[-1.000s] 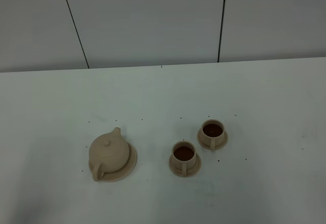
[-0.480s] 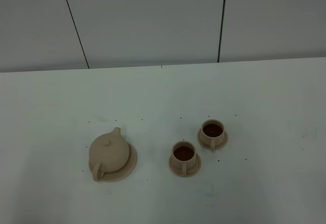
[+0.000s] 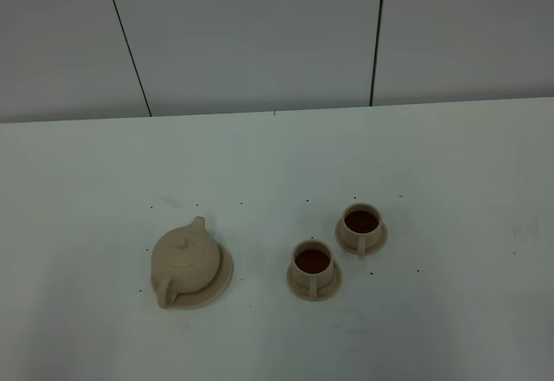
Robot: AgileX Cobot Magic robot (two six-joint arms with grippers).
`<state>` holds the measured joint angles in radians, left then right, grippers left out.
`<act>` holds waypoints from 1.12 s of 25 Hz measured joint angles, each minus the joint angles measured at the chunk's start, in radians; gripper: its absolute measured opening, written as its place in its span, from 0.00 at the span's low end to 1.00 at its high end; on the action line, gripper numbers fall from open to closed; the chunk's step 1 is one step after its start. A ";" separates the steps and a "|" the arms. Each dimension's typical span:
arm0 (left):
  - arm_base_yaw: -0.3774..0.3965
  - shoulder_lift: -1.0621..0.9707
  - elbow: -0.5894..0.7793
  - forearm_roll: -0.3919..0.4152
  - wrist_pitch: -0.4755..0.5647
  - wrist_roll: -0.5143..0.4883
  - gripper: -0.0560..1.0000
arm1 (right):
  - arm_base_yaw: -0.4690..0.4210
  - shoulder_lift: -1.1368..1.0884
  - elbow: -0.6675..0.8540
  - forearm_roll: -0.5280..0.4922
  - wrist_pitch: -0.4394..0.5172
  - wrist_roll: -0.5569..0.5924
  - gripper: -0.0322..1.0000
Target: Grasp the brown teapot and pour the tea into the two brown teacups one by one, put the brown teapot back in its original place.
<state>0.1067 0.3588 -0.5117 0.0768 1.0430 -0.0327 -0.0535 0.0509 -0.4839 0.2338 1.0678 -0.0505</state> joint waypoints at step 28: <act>0.000 -0.365 0.006 -0.019 0.001 0.069 0.34 | 0.000 0.000 0.000 0.000 0.000 0.000 0.38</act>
<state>0.1067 -0.0065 -0.5053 0.0573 1.0439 0.0367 -0.0535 0.0509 -0.4839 0.2338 1.0678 -0.0505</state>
